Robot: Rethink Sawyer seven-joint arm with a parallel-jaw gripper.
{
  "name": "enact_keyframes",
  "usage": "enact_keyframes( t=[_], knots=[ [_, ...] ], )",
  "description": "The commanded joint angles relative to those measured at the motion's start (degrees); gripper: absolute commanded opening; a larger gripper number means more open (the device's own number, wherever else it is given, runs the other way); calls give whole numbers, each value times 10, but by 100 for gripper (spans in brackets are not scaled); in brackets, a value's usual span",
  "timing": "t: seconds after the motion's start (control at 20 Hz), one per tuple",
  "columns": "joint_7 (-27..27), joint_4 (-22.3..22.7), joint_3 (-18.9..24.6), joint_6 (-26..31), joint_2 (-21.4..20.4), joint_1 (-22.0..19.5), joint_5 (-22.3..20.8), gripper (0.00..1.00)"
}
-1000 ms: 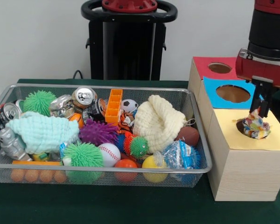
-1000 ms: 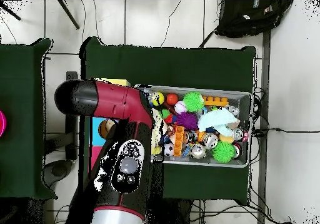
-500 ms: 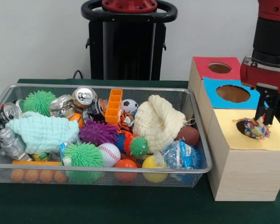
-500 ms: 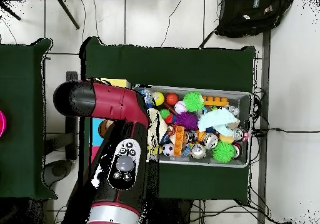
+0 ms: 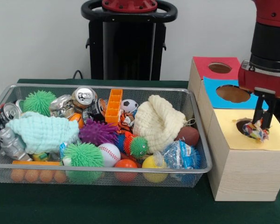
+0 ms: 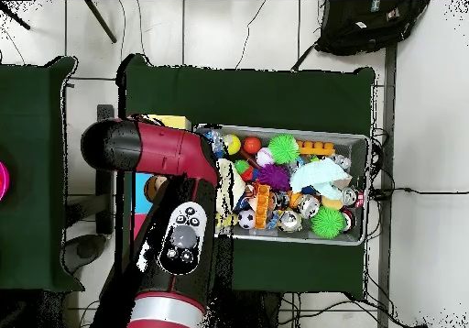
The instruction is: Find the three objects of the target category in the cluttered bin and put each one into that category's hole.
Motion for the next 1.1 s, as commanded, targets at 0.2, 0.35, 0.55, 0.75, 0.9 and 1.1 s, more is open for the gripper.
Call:
enact_keyframes(
  t=[0.2,0.35,0.55,0.75,0.9,1.1],
  knots=[
    [121,45,16,-32,20,-25,10,0],
    [117,45,13,-30,21,-25,6,0],
    [110,43,4,-27,24,-23,-5,0],
    [97,46,6,-24,23,-29,-11,0],
    [88,50,6,-26,21,-33,-18,100],
    [79,60,14,-34,17,-39,-19,100]
  ],
)
